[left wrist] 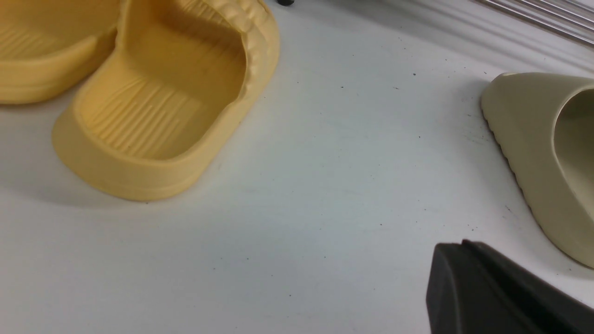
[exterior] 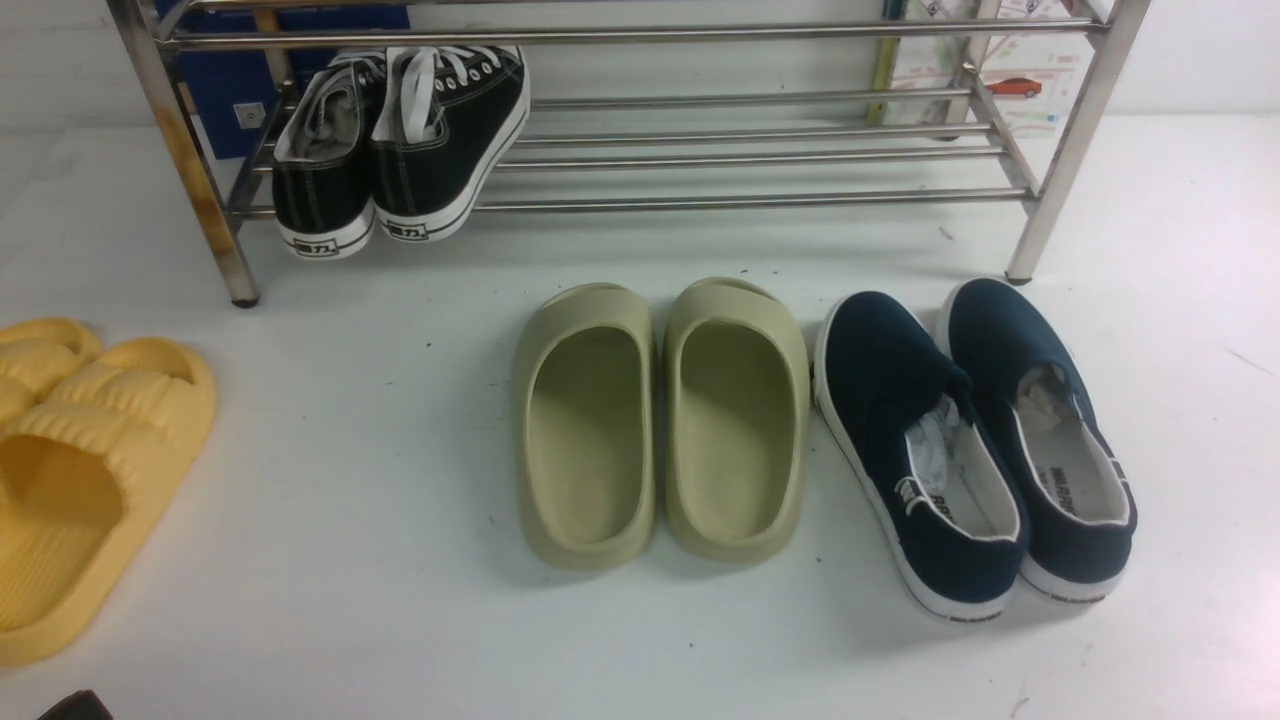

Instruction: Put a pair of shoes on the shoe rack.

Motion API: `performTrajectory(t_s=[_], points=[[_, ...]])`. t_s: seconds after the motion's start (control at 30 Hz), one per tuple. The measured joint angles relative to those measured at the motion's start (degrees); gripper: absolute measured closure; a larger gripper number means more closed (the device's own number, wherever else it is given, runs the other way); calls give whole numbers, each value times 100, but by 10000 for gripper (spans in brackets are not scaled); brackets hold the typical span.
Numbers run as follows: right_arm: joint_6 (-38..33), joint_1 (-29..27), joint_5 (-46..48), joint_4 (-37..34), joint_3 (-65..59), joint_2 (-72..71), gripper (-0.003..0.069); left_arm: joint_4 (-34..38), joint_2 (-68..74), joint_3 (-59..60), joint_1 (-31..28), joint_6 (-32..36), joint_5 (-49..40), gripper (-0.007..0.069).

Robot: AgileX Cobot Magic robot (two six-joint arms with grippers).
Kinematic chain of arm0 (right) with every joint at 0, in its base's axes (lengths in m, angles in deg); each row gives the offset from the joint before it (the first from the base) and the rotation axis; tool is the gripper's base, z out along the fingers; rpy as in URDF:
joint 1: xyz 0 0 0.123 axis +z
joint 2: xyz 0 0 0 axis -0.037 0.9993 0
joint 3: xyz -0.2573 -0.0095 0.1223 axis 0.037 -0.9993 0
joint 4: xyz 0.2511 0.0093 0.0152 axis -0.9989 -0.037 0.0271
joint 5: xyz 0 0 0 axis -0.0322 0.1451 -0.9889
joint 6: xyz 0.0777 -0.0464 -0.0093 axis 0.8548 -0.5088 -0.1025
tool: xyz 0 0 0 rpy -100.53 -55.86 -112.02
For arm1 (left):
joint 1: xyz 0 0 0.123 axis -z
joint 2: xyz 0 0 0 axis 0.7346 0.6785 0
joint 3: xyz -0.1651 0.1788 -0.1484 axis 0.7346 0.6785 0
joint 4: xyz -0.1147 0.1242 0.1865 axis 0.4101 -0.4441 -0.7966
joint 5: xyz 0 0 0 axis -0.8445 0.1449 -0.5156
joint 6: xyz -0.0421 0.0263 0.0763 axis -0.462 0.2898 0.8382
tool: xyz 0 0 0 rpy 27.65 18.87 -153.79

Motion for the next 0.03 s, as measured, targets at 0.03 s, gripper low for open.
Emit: performTrajectory(t_s=[0.03], points=[[0, 0, 0, 0, 0, 0, 420, 0, 0, 0, 0, 0, 0, 617]])
